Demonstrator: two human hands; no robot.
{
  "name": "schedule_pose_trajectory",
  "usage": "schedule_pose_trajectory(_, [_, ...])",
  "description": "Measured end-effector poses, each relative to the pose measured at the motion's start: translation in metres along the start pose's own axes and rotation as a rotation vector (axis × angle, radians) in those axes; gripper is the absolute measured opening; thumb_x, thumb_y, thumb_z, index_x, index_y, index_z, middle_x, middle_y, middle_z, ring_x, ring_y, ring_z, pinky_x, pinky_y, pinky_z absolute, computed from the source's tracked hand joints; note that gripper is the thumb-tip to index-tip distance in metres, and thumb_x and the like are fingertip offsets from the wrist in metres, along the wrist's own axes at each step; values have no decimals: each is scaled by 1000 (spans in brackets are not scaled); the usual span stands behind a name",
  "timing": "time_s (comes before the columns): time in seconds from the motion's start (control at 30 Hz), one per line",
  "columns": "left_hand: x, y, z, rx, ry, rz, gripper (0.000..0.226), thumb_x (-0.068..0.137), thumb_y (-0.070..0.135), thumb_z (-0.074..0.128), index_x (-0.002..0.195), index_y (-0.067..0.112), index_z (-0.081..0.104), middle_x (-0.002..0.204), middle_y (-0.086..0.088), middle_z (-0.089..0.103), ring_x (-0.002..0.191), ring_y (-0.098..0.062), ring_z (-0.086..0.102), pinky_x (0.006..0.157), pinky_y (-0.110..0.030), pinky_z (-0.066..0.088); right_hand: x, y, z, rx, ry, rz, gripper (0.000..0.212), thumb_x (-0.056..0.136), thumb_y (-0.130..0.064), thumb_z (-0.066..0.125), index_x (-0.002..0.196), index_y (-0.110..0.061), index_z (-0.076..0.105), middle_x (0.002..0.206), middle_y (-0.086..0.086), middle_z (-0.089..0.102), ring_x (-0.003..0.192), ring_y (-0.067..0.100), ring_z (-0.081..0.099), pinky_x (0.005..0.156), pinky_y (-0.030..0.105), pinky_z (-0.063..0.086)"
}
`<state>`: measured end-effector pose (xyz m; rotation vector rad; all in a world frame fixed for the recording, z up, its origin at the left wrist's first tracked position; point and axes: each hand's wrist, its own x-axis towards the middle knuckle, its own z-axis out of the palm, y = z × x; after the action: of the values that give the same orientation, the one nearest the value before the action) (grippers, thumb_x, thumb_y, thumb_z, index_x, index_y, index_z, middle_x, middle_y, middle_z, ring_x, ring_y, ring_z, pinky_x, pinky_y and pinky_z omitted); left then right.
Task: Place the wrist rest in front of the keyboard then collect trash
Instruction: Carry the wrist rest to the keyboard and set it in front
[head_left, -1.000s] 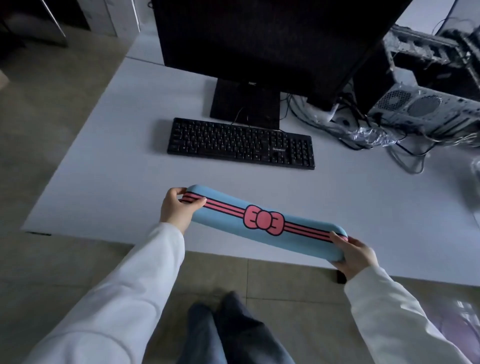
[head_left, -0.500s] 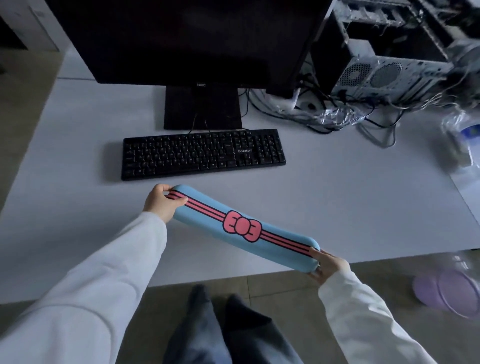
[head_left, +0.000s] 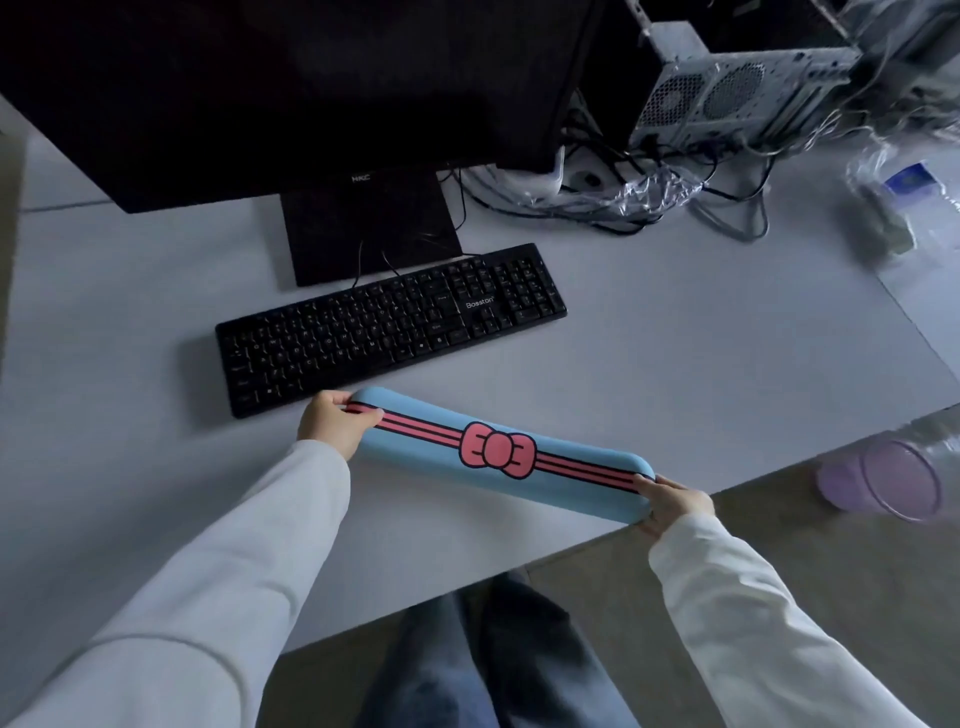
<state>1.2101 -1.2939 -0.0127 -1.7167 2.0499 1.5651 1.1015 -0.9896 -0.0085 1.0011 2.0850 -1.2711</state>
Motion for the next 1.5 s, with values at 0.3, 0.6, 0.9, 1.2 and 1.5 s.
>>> schedule_pose_trajectory(0.3, [6, 10, 0, 74, 236, -10, 38, 76, 24, 65, 112, 17, 57, 125, -6, 62, 117, -31, 54, 102, -40, 40, -4, -2, 0, -80, 39, -54, 63, 73, -31, 73, 128, -5, 54, 130, 15, 58, 117, 33, 56, 105, 43, 42])
schedule_pose_trajectory(0.6, [8, -9, -6, 98, 221, -51, 47, 76, 36, 65, 116, 15, 55, 129, -6, 59, 120, -32, 51, 103, -43, 39, -1, 0, -4, -130, 116, -41, 80, 66, -43, 75, 132, -9, 48, 137, 15, 51, 122, 34, 53, 101, 46, 46])
schedule_pose_trajectory(0.9, [2, -13, 3, 144, 24, -46, 69, 76, 36, 68, 132, 5, 44, 137, -15, 52, 127, -33, 48, 107, -39, 37, 6, 9, 4, -148, 7, 4, 86, 65, -40, 76, 136, -5, 41, 135, 18, 52, 120, 34, 54, 102, 44, 45])
schedule_pose_trajectory(1.2, [0, -20, 1, 38, 7, -64, 51, 71, 20, 74, 116, 5, 54, 122, -16, 61, 113, -32, 57, 98, -39, 44, 12, -7, 14, -208, -16, -46, 47, 74, -16, 70, 119, -7, 60, 97, 9, 54, 94, 25, 50, 101, 43, 46])
schedule_pose_trajectory(1.5, [-25, -42, -16, -205, 222, -116, 53, 72, 9, 73, 117, -3, 48, 124, -21, 59, 113, -34, 56, 93, -35, 41, 5, -50, 51, -111, -136, -227, 52, 73, -2, 69, 122, -2, 53, 81, 4, 56, 94, 25, 53, 101, 46, 45])
